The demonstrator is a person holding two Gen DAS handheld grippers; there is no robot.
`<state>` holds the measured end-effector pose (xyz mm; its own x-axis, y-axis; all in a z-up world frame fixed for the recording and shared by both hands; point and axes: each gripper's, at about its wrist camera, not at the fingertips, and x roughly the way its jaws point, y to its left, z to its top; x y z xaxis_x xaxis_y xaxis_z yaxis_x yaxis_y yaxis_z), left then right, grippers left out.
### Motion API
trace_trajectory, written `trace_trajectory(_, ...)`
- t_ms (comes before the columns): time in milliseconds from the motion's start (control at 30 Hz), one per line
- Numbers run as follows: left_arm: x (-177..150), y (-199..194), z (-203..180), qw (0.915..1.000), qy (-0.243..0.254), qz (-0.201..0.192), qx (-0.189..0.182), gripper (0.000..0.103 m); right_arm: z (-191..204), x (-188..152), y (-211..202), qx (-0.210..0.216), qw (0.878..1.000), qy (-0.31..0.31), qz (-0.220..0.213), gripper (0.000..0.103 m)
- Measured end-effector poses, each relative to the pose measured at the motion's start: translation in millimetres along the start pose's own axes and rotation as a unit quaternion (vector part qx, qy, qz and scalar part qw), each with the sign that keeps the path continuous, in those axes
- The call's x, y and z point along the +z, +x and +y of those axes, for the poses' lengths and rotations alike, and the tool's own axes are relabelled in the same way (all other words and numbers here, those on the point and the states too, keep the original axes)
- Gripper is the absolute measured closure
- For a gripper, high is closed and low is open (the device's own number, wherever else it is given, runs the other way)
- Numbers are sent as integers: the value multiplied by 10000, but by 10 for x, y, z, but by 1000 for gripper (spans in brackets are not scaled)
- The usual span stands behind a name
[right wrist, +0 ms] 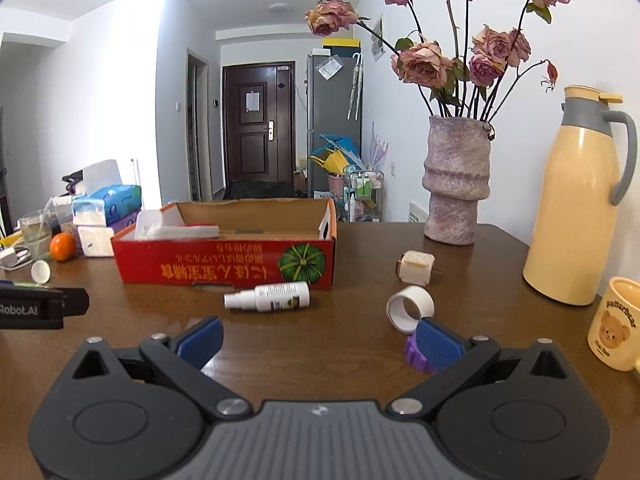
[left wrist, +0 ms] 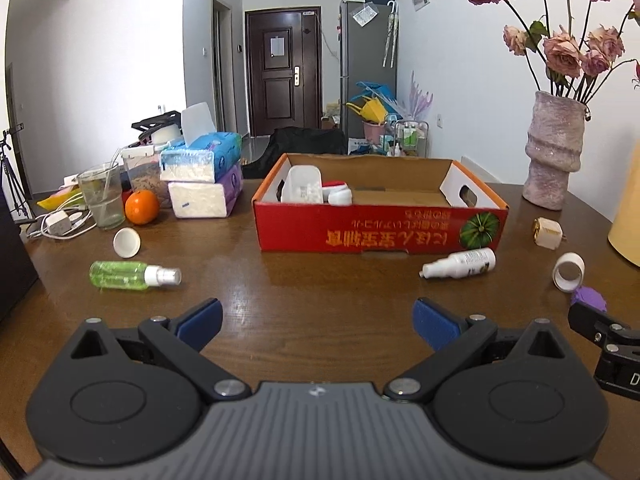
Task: Organize rigid objects
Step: 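Withdraw both tools from the red box back over the table, then move the right tool to the purple cap and close on it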
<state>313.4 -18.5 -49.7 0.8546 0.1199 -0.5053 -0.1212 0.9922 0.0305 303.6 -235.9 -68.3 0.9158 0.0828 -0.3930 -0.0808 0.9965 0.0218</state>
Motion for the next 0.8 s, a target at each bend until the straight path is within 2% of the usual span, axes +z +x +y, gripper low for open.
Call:
trace_trajectory(400,-157,-242,-115,9997,4,144,-209,0,-83,-115,-250,54,9998,-85,166,0)
trace_trajectory(800,-164,-276,-295,9995,66,216,-234,0,-236,-123,-311,-34,9997,-133,212,0)
